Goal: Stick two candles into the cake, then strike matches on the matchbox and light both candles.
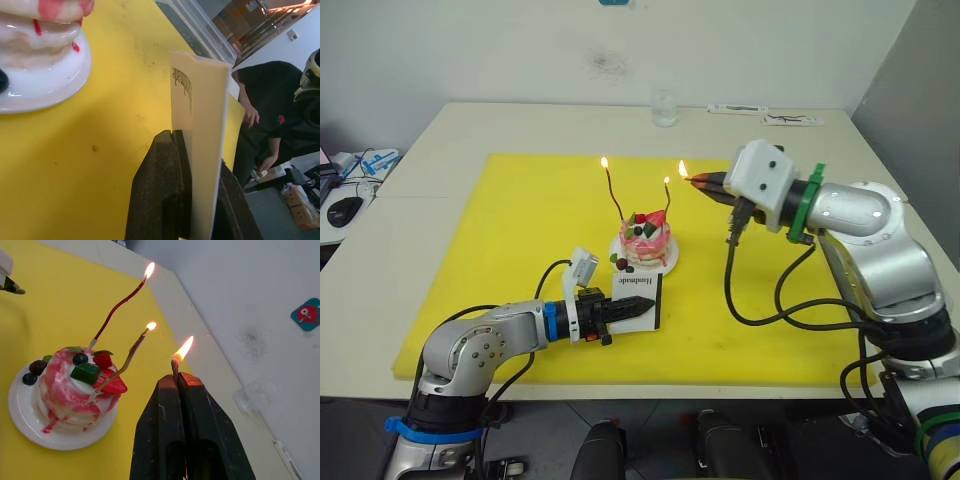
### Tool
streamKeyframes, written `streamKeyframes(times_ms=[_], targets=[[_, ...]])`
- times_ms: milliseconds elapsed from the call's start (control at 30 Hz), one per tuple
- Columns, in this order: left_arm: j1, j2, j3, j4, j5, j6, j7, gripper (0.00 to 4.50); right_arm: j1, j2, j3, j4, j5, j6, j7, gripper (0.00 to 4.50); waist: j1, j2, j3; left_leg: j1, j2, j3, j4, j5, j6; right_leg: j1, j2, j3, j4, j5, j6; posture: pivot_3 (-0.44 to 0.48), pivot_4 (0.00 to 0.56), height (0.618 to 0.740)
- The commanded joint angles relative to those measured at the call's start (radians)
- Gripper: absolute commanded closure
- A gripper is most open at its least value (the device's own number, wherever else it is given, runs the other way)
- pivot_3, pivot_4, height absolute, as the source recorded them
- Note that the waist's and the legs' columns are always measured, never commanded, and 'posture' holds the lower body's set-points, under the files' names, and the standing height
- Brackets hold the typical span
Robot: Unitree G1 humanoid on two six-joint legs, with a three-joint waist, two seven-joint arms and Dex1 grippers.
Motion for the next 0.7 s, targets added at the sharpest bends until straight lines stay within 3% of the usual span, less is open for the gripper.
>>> streamKeyframes(times_ms=[33, 300, 467, 700], targets=[[-0.013, -0.008, -0.003, -0.022, -0.016, -0.004, -0.019, 4.50, 0.070, -0.051, -0.093, -0.091, 0.014, 0.053, -0.021, 4.46, 0.002, 0.000, 0.000, 0.000, 0.000, 0.000, 0.000, 0.000, 0.000, 0.000, 0.000, 0.000, 0.000, 0.000, 0.000, 0.000, 0.150, 0.740], [-0.005, -0.014, -0.016, -0.041, -0.030, 0.015, -0.033, 4.50, 0.323, -0.156, -0.371, -0.185, 0.011, 0.163, -0.086, 4.46, 0.009, 0.000, 0.000, 0.000, 0.000, 0.001, 0.000, 0.000, 0.000, 0.000, 0.000, 0.000, 0.000, -0.001, -0.002, 0.000, 0.150, 0.740], [0.001, -0.023, -0.032, -0.042, -0.026, 0.013, -0.041, 4.50, 0.522, -0.178, -0.563, -0.140, -0.034, 0.137, -0.143, 4.46, 0.009, 0.000, 0.000, 0.000, 0.000, 0.002, 0.001, 0.000, 0.000, 0.000, 0.000, 0.001, -0.001, -0.002, -0.003, 0.000, 0.150, 0.740], [-0.005, -0.054, -0.049, -0.037, -0.018, 0.005, -0.033, 4.50, 0.669, -0.171, -0.641, 0.019, -0.076, 0.045, -0.229, 4.46, 0.005, 0.000, 0.000, 0.002, 0.000, 0.004, 0.001, 0.000, 0.000, 0.001, 0.000, 0.003, 0.000, -0.002, -0.003, 0.000, 0.150, 0.740]])
